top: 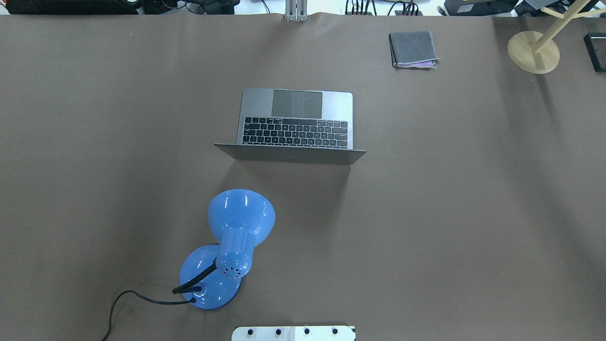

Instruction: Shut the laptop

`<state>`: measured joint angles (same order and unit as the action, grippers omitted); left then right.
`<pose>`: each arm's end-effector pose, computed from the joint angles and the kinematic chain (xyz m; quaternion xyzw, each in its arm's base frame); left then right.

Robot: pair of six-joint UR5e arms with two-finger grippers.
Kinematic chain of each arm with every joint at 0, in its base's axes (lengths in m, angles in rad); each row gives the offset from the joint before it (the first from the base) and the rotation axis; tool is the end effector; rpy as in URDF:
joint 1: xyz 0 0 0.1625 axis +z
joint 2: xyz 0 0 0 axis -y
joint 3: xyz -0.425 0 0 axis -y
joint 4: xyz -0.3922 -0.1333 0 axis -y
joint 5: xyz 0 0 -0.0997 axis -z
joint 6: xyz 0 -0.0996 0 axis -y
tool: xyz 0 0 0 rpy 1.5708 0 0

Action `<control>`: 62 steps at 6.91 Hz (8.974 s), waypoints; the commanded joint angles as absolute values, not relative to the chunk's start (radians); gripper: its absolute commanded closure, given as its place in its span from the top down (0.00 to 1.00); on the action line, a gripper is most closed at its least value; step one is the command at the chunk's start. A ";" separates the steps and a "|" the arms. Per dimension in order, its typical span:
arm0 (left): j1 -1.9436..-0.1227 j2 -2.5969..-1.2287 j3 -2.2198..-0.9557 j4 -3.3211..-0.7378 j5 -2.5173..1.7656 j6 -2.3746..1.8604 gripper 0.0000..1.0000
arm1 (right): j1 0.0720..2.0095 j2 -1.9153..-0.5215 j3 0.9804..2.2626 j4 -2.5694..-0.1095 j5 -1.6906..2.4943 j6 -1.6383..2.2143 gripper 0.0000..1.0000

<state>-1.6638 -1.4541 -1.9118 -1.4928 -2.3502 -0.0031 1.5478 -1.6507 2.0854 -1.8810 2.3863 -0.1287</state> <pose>-0.1041 -0.4341 0.5529 0.0846 0.3755 -0.0166 0.9228 0.0509 -0.4305 0.4763 0.0779 -0.3922 -0.0940 0.9117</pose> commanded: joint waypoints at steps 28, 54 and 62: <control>-0.696 -2.128 -1.934 -1.474 -2.088 -1.255 0.00 | 0.597 -1.145 2.103 -1.539 1.904 1.322 0.00; -0.778 -2.461 -1.092 -2.054 -1.947 -1.244 0.00 | 0.784 -0.716 1.141 -1.124 1.994 1.235 0.00; -1.381 -1.557 -2.152 -1.338 -2.241 -0.222 0.98 | 1.426 -1.395 1.865 -1.641 2.385 0.307 1.00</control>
